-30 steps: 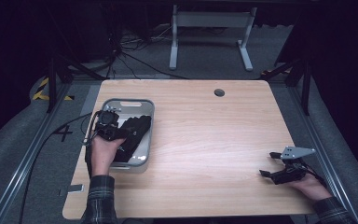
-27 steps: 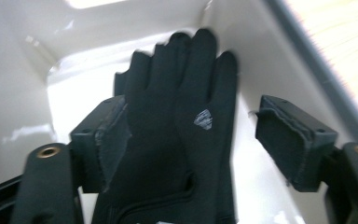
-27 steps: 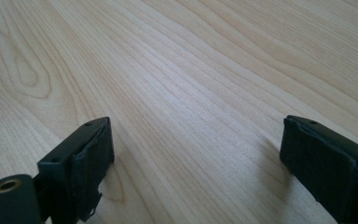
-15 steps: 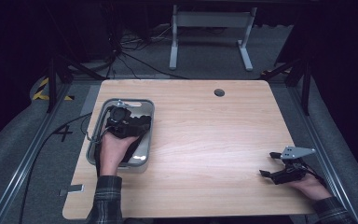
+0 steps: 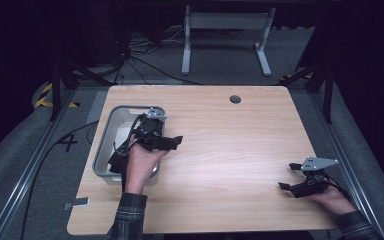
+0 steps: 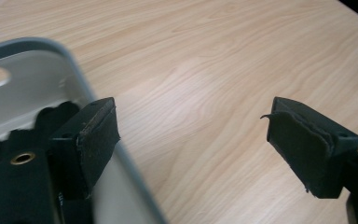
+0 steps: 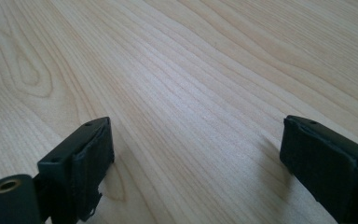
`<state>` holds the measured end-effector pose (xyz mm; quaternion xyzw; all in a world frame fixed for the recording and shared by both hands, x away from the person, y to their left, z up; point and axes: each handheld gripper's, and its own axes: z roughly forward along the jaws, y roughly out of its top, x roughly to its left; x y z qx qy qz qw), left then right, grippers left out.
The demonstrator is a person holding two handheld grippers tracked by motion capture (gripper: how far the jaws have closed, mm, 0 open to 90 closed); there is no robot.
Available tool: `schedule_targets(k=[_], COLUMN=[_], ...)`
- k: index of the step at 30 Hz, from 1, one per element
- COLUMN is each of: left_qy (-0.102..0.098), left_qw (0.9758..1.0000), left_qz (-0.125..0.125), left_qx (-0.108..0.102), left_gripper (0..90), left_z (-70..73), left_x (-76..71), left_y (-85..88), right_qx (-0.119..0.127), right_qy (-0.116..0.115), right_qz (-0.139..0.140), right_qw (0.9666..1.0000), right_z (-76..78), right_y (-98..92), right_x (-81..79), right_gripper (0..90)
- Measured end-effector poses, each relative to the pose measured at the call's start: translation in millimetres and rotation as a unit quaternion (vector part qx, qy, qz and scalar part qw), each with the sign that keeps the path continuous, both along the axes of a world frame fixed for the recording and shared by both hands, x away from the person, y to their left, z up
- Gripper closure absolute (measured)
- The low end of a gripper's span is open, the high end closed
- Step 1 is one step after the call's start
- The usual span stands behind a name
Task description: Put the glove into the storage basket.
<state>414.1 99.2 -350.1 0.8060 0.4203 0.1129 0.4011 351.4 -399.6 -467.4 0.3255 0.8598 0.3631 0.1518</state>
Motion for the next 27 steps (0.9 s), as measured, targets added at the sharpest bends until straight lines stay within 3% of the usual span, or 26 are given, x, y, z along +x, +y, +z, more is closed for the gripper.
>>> schedule_targets(k=[8,17,25,27], left_qy=[0.004,0.005,-0.002,0.004], left_qw=[0.9993,0.9965,0.996,0.996], left_qz=[-0.037,-0.083,-0.088,-0.089], left_qx=[-0.008,0.003,0.011,0.009], left_gripper=[17.2,16.2,15.5,15.0], left_z=[-9.9,-26.6,-51.1,-59.8], left_x=[-8.6,-19.0,-30.5,-33.6], left_y=[-34.8,-71.5,-92.9,-98.4], right_qx=[0.0,-0.001,-0.001,-0.001], right_qy=[-0.001,0.0,0.0,0.0], right_qz=[0.002,0.003,0.003,0.003], right_qw=[1.0,1.0,1.0,1.0], right_z=[-0.1,0.0,0.0,0.0], right_y=[-0.1,0.0,0.0,0.0], right_x=[0.0,-0.4,-0.4,-0.4], right_gripper=[10.2,10.2,10.2,10.2])
